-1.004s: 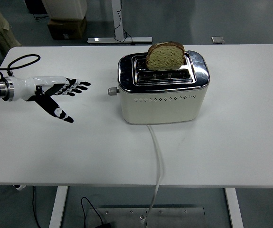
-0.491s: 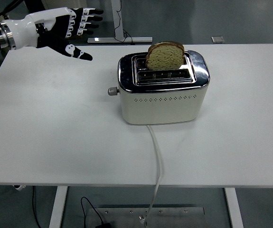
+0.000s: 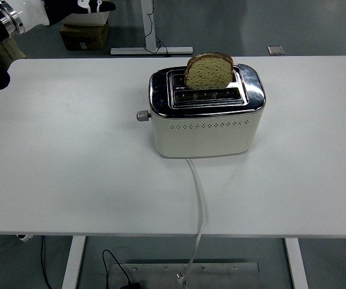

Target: Press down toaster

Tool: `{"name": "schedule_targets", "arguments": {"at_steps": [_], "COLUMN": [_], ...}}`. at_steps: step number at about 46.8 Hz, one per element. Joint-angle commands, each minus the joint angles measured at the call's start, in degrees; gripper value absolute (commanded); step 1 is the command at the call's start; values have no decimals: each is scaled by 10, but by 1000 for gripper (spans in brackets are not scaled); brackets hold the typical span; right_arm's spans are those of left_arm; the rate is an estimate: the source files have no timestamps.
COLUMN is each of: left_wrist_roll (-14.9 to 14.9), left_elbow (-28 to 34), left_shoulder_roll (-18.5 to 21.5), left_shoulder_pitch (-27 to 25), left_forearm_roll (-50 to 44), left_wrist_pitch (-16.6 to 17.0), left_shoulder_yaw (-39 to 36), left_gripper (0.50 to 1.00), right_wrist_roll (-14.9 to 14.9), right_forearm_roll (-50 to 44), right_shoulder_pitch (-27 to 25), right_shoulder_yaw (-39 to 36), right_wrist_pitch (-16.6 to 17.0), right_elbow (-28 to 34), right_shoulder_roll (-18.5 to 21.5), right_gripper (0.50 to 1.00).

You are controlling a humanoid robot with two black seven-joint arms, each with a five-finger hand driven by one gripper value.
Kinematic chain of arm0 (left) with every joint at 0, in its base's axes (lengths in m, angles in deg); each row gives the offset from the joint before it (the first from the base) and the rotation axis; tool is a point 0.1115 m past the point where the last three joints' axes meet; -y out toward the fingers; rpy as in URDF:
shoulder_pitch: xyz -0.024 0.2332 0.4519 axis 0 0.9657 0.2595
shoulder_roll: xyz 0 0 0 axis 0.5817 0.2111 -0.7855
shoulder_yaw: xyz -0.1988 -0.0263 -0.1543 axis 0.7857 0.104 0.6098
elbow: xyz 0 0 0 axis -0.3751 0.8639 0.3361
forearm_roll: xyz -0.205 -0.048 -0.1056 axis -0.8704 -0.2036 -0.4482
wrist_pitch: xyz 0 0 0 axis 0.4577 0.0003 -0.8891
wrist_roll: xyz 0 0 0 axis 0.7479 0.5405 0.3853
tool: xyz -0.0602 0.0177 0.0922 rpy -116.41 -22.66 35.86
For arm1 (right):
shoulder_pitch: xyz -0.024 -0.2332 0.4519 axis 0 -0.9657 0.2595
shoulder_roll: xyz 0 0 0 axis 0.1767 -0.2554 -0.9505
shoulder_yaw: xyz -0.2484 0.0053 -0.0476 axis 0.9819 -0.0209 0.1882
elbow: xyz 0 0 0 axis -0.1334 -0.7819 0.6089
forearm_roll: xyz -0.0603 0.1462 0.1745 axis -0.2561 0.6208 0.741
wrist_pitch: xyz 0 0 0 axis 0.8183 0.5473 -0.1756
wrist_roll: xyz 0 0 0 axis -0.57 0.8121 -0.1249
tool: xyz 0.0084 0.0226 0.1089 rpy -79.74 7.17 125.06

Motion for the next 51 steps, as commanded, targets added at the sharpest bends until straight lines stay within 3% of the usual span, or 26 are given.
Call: {"name": "schedule_targets", "arguments": {"at_steps": [1,15,25,51], "left_wrist_roll": [-22,-27,-25,-23], "left_elbow": [-19,-78,-94,-94], "left_shoulder_roll": [-3,-24,-36,-58], "left_shoulder_pitch": [3,38,67,130], "left_forearm_roll": [-21,-147,-197,-222], "left_wrist_pitch": [3,17,62,64], "left_shoulder_yaw": [0,0,0,-2], "left_gripper": [1000,1000,1000,1000], "right_wrist_roll": [0,0,0,0], "right_forearm_roll": [0,0,0,0], "right_shoulder_pitch": [0,0,0,0], "right_shoulder_yaw": [0,0,0,-1], "right_wrist_pitch": [0,0,0,0], "right_elbow": [0,0,0,0], "right_shoulder_roll": [0,0,0,0], "right_gripper": [998,998,998,998]}}
